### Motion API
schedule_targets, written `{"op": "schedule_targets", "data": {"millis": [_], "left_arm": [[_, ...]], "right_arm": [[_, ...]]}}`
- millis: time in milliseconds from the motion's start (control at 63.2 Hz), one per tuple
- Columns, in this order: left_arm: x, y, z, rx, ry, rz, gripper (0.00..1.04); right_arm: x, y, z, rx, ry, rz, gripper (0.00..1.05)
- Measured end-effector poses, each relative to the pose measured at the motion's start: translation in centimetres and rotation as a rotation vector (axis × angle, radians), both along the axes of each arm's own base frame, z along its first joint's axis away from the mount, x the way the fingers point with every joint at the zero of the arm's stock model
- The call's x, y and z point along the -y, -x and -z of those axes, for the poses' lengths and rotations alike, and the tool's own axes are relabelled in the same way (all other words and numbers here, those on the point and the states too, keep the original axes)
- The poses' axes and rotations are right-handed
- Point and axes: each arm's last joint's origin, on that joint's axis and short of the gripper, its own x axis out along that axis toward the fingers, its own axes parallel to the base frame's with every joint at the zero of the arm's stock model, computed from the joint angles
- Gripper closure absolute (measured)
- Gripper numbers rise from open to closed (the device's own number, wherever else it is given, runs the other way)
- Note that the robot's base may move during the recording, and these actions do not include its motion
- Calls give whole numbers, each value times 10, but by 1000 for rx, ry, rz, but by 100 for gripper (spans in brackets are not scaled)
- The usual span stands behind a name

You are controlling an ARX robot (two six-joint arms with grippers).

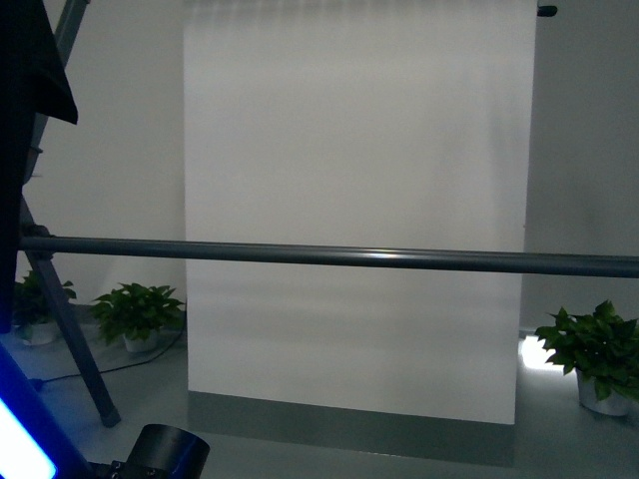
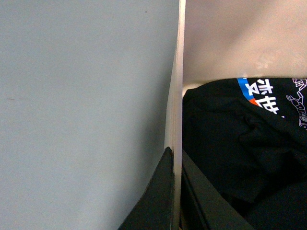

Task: Move hamper under clothes hanger

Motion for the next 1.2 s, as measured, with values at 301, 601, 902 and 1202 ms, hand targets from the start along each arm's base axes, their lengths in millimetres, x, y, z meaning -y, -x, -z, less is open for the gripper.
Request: {"op": "schedule_targets", "data": {"millis": [301, 601, 902, 1202], "left_arm": [[13, 3, 0, -3, 13, 39, 101], [4, 1, 0, -1, 6, 14, 101], [7, 1, 0, -1, 9, 22, 101], [6, 1, 0, -1, 9, 21, 101]], "right_arm": [[11, -1, 0, 1, 14, 38, 102], [3, 0, 0, 1, 6, 13, 102], [6, -1, 0, 1, 8, 20, 102], [6, -1, 0, 1, 8, 20, 102]]}}
